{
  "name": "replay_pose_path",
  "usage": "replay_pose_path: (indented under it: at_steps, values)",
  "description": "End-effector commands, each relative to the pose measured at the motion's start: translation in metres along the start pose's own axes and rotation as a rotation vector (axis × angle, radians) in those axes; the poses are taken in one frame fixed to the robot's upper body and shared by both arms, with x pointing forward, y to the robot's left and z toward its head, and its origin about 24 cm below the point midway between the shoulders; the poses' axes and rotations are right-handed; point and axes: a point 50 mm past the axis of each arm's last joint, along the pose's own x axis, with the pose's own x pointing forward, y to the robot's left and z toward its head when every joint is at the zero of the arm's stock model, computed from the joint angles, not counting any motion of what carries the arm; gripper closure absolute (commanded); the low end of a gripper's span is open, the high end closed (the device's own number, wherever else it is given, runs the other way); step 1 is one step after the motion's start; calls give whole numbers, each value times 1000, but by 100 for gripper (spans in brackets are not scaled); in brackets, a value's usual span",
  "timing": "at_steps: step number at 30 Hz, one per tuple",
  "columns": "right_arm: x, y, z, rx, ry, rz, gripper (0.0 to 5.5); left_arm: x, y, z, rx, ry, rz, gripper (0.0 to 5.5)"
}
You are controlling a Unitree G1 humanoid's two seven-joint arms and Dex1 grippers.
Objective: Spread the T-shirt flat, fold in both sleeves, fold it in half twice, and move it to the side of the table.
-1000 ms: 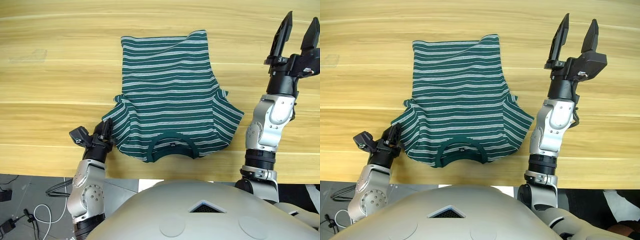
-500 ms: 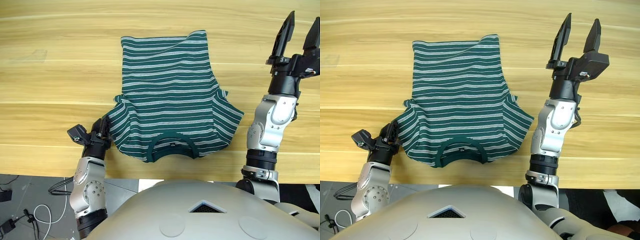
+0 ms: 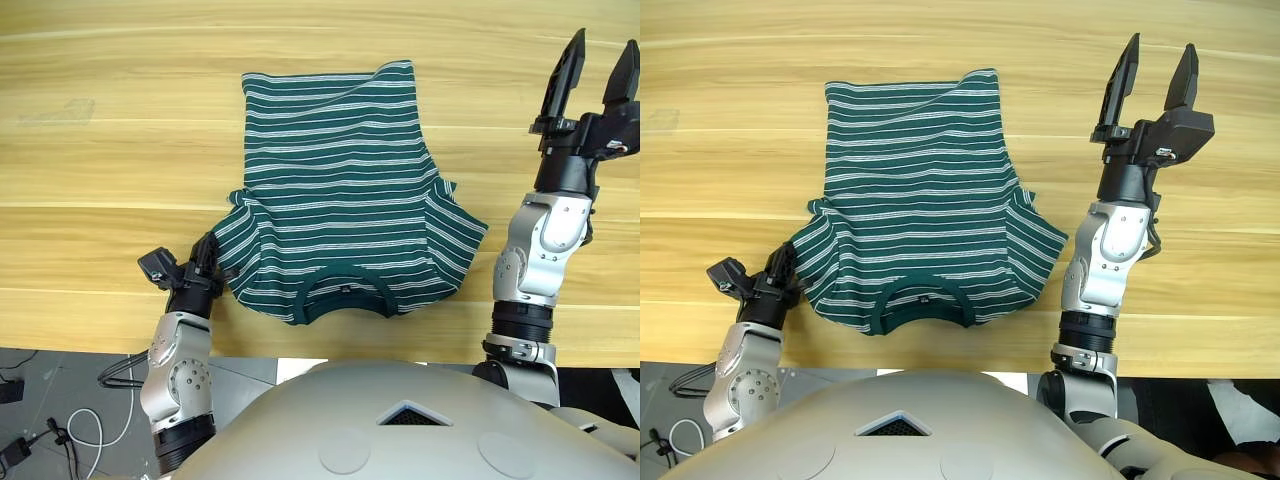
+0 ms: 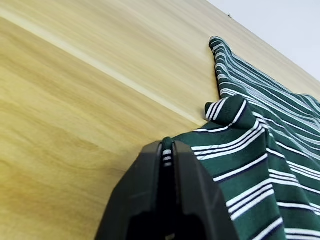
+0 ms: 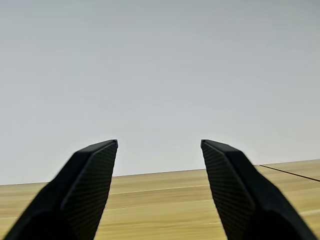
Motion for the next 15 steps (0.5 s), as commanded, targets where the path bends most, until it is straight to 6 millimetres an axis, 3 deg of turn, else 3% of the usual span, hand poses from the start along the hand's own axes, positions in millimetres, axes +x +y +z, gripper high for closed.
replay_pose_path:
  at_steps: [1,4,10,15]
  values:
    - [1,1,0,-8,-3,-1,240,0,3,-10,5,57,16,548]
    - [2,2,-1,-6,0,1,240,1,3,-8,28,42,13,548]
    - [3,4,-4,-4,7,12,240,3,-12,23,197,-119,-47,548]
    - [4,5,-6,-3,11,21,240,3,-14,27,226,-142,-61,548]
